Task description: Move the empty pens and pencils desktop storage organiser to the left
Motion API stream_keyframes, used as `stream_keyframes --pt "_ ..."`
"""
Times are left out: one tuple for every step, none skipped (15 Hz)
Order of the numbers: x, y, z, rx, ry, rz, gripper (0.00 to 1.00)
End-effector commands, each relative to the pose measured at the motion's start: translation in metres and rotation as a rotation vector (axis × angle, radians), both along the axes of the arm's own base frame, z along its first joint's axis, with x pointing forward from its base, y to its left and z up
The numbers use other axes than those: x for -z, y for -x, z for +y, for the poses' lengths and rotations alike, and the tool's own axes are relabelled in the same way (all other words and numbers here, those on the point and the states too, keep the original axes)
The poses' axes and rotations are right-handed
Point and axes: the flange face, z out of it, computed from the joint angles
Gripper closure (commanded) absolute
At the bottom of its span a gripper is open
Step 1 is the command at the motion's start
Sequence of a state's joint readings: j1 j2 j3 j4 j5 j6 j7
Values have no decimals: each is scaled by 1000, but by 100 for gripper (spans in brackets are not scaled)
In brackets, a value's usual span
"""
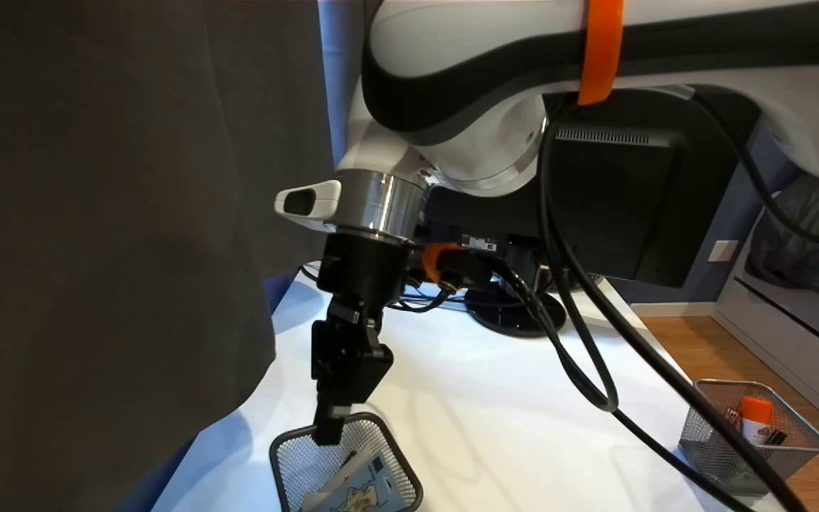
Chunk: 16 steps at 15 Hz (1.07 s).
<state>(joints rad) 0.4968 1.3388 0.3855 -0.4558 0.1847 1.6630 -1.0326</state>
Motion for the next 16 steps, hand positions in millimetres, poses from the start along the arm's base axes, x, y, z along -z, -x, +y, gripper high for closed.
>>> stream_keyframes --pt "3 1 8 59 -11 3 98" --pt "2 0 10 84 -3 -3 98" --pt "-2 -2 11 113 -8 -11 98" --pt "-5 -4 12 137 -13 -18 98" --pt "-11 -6 13 167 -24 -23 98" --pt "-16 -8 16 185 -36 -29 98" --pt "-19 -7 19 194 -51 -28 98" --pt "-20 -4 23 195 -58 -19 98" --pt "-18 1 27 189 -60 1 98" --pt "-13 6 30 171 -68 32 98" --pt "-7 14 35 141 -84 63 98" --pt "-3 21 40 111 -100 92 98" --pt "0 27 43 92 -105 114 98" --pt "2 32 46 85 -98 133 98" --pt "5 35 48 84 -89 146 98" --pt "8 38 49 89 -70 154 98"
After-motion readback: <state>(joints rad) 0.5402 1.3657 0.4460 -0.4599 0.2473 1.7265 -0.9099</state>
